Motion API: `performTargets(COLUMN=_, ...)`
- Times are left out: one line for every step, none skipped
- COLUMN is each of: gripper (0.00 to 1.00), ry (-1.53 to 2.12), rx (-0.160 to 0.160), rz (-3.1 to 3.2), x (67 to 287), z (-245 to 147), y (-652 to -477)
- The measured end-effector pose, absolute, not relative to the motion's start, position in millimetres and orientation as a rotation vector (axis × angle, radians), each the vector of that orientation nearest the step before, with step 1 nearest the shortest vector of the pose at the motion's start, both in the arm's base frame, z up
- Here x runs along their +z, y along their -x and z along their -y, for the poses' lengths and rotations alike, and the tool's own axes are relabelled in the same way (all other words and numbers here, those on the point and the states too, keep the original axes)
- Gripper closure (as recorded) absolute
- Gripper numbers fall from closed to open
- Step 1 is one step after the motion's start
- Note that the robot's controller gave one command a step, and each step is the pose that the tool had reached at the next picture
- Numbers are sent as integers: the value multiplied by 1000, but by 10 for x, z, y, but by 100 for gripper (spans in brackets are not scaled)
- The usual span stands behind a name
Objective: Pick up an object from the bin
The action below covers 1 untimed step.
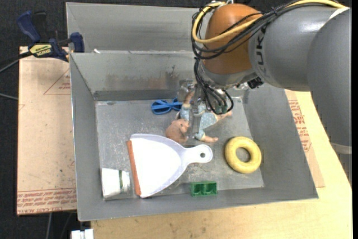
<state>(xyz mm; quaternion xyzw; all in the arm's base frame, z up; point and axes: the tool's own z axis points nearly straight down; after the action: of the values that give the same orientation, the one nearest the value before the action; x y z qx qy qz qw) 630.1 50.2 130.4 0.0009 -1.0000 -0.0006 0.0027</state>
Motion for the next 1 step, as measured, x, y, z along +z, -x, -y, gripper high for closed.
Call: performTargets(gripper=0, ry=-2, rx=-2, rz=3143, x=1355, z=-501, y=-6316)
